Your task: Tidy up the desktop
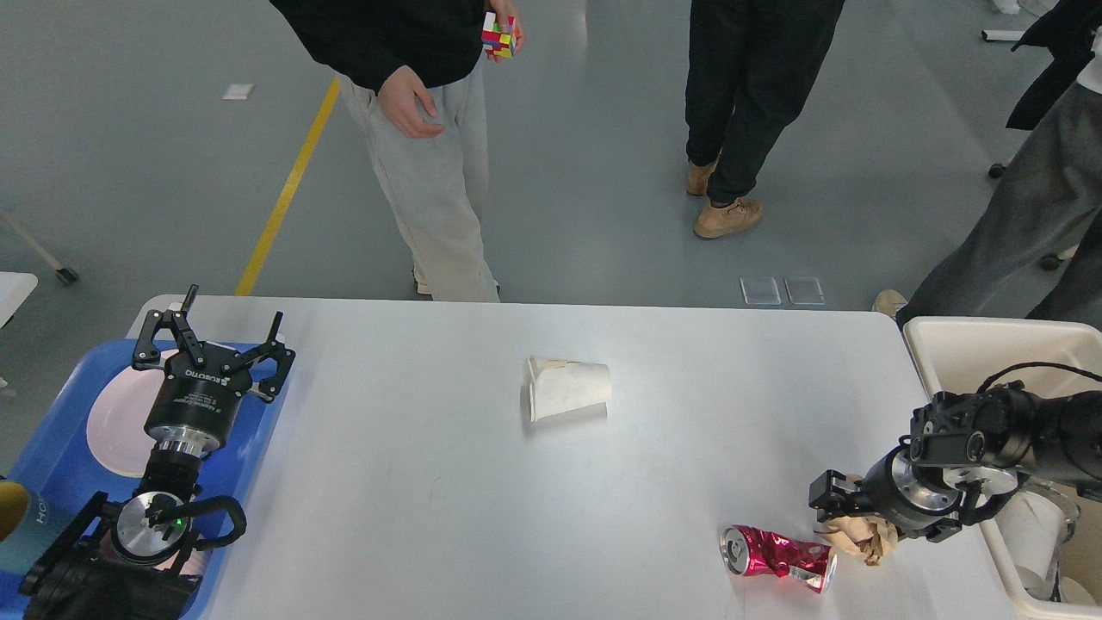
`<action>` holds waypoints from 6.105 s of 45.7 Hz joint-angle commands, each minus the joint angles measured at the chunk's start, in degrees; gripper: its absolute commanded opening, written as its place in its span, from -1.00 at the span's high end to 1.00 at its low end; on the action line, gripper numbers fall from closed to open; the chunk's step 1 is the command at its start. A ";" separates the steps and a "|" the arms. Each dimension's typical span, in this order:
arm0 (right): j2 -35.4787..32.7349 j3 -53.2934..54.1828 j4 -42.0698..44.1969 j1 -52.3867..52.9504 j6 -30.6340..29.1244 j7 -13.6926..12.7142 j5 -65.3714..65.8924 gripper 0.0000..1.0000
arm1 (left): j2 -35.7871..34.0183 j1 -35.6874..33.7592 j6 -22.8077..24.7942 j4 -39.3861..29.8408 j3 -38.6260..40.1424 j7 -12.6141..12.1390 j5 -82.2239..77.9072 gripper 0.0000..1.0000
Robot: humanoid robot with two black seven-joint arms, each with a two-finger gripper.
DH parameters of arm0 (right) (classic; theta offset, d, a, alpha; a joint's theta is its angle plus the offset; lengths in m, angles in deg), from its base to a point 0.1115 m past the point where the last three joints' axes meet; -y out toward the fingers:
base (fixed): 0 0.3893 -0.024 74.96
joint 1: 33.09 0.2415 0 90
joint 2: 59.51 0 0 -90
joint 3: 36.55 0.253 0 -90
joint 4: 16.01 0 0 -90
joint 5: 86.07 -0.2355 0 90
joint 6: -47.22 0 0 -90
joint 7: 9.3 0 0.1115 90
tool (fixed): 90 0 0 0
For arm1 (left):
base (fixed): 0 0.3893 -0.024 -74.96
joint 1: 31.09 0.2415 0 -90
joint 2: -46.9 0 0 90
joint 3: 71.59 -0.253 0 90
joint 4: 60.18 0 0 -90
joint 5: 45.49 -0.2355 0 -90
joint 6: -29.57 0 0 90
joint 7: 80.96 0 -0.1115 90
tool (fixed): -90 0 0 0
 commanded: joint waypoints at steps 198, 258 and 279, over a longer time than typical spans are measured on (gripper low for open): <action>-6.92 -15.82 -19.39 52.94 -29.04 -22.53 11.10 -1.00 | -0.04 0.00 -0.09 0.00 0.08 0.00 0.00 -0.93; 3.90 -11.09 -32.49 67.48 -20.54 0.32 8.20 -1.00 | -0.04 0.00 -0.09 0.00 0.09 0.09 0.00 -0.93; 8.90 1.32 -11.67 37.24 -5.41 6.28 37.27 -1.00 | -0.12 0.00 -0.09 0.00 0.09 0.09 0.00 -0.93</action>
